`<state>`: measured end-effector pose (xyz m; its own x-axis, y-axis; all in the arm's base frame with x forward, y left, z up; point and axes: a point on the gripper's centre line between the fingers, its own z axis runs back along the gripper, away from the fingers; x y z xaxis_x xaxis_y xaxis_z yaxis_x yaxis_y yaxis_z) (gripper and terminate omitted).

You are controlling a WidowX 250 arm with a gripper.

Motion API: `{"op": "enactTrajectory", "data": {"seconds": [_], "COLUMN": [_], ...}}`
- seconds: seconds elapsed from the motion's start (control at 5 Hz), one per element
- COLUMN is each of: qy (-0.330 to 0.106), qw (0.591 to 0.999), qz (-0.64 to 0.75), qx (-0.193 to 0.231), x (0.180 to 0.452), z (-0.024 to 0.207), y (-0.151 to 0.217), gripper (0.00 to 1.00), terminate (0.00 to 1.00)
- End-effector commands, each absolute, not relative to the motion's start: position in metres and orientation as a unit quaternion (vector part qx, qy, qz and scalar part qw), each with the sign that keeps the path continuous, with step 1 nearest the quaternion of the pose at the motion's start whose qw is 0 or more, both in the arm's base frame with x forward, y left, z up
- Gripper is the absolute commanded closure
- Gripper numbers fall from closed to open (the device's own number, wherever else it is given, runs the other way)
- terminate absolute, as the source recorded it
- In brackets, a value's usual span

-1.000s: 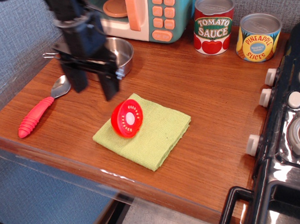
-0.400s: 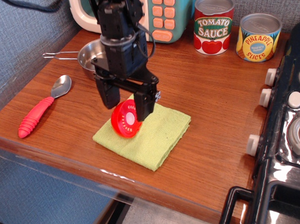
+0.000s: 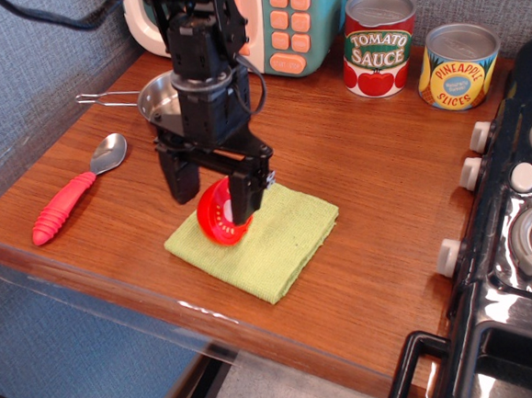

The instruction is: Put the red pepper into the metal pot.

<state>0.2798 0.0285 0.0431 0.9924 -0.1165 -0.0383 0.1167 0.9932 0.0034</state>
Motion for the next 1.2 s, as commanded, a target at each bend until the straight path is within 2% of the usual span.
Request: {"op": "enactTrajectory", "data": {"seconds": [0.0,0.2,0.4,0.6,0.8,1.0], "qy": [0.018,0.016,0.006,-0.024,-0.091,-0.119], "qw": [0.998,0.998,0.998,0.998,0.995,0.992], "qz": [-0.062,-0.056,-0.06,-0.059,-0.026,0.031], "qx": [0.008,0.005,0.002,-0.013,-0.028,-0.039], "x": [0.282,0.282,0.283,0.289,0.311,0.342], "z": [0.04,0.035,0.038,0.055,0.098,0.12], "y": [0.023,0.024,0.025,0.029,0.049,0.091], "gripper": [0.0,1.0,1.0,1.0,1.0,1.0], "terminate": [0.0,0.0,0.0,0.0,0.0,0.0]}}
